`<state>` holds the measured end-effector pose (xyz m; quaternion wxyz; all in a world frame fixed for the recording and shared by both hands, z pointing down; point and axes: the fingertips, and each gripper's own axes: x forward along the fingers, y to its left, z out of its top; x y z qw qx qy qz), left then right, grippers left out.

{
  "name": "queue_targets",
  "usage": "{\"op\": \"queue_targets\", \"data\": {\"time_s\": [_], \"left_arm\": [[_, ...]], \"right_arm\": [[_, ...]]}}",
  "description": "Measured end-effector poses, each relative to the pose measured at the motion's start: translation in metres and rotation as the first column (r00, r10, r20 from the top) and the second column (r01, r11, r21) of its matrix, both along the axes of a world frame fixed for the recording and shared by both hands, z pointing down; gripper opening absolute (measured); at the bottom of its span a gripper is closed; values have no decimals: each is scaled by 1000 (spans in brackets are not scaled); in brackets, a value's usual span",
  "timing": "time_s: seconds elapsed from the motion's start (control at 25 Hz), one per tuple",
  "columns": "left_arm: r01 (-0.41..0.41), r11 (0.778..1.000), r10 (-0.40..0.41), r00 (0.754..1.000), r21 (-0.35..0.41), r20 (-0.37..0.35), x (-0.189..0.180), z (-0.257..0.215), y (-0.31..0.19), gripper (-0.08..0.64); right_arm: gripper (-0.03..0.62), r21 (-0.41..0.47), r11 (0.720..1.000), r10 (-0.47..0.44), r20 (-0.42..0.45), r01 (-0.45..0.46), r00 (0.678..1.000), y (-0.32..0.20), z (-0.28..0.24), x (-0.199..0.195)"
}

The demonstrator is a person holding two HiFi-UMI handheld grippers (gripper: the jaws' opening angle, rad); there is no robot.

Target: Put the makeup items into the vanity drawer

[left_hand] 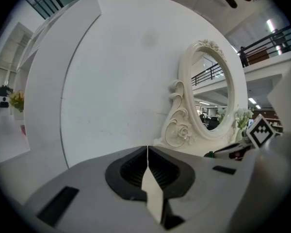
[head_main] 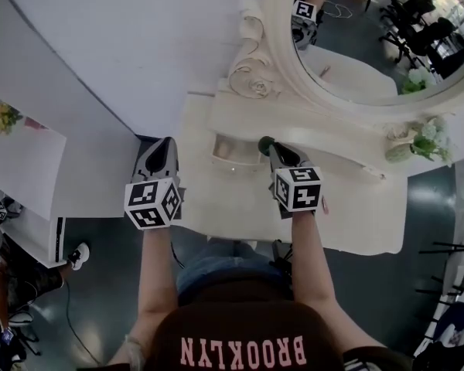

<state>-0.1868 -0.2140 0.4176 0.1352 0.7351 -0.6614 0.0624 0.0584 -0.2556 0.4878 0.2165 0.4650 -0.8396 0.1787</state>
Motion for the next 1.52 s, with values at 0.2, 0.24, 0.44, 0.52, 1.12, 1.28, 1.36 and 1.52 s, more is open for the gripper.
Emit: {"op": "queue_targets", "data": {"time_s": [0.2, 0.24, 0.44, 0.52, 1.12, 1.28, 1.36, 1.52], "left_arm": [[62, 998, -62, 998, 3, 11, -29, -3, 7, 6], [73, 997, -73, 997, 0, 10, -33, -1, 8, 6], [105, 994, -105, 994, -24, 1, -44, 7, 14, 6], [107, 994, -107, 994, -32, -2, -44, 10, 13, 6], [-11, 999, 11, 1000, -47, -13, 8, 20, -16, 6], [-61, 997, 60, 998, -43, -20, 35, 20, -25, 6], [-87, 996, 86, 996, -37, -25, 49, 19, -30, 6], [-142, 989, 140, 990, -30, -34, 81, 18, -39, 6]], "right_arm": [[14, -12, 995, -97, 3, 98, 995, -3, 5, -41], [14, -16, 993, -120, -2, 120, 993, -3, 7, -48], [17, -24, 975, -220, 19, 220, 975, 1, 14, -76], [27, -20, 972, -231, 47, 233, 972, 1, 13, -81], [19, -1, 994, -109, 8, 109, 994, -3, 17, -20], [0, 0, 999, -37, 7, 37, 999, 0, 17, 15], [0, 3, 1000, 2, 0, -2, 1000, 1, 16, 34], [0, 8, 996, 85, -12, -84, 996, 6, 14, 75]]}}
